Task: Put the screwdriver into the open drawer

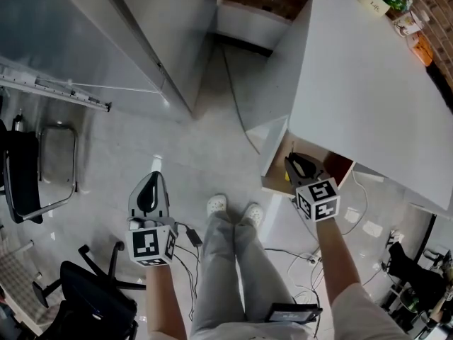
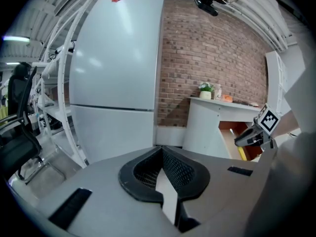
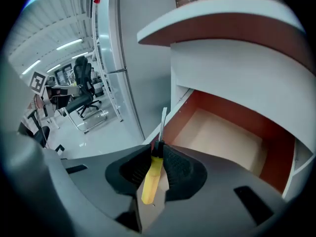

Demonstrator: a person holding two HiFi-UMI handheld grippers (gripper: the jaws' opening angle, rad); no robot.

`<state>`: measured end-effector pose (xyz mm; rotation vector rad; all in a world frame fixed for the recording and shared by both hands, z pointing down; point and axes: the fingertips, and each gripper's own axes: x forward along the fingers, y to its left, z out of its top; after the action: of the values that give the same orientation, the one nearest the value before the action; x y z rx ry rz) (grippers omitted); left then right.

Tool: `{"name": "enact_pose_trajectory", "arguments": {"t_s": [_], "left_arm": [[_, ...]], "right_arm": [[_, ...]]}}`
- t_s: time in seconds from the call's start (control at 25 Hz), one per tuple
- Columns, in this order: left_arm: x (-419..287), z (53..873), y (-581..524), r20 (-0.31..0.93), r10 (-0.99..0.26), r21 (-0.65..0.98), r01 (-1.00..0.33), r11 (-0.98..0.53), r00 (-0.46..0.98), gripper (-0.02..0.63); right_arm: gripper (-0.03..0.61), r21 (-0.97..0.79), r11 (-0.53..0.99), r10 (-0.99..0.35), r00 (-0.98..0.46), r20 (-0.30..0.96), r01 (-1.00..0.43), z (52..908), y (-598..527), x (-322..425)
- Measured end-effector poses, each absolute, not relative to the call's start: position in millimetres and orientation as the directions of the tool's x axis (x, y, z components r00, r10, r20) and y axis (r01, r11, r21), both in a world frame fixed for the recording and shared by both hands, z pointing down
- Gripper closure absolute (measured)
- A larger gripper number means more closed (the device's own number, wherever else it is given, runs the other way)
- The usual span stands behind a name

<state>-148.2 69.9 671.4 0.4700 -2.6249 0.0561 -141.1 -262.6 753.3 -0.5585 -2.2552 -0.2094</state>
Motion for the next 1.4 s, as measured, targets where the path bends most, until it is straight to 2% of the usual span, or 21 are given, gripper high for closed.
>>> {"name": "enact_pose_trajectory", "arguments": {"t_s": [0.4,0.64,0.96,1.4], "left_arm": [[-138,710,86,0.523,-0.288,0.066,-0.299,0.952,-0.802,0.601],[-142,710,91,0.524,-0.286,0.060,-0.301,0.952,-0.802,0.601],[-142,697,89,0.510,-0.295,0.054,-0.313,0.948,-0.808,0.601],[-132,638,54,0.460,-0.338,0.041,-0.361,0.932,-0.821,0.601]], "right_arm": [[0.501,-0.073,0.915,0.273,-0.474,0.837,0.398,810,-268,-160],[0.500,0.001,0.893,0.212,-0.422,0.881,0.451,828,-270,-165],[0.500,0.015,0.906,0.201,-0.459,0.866,0.424,812,-269,-160],[0.500,-0.001,0.913,0.229,-0.510,0.829,0.408,743,-273,-130]]}}
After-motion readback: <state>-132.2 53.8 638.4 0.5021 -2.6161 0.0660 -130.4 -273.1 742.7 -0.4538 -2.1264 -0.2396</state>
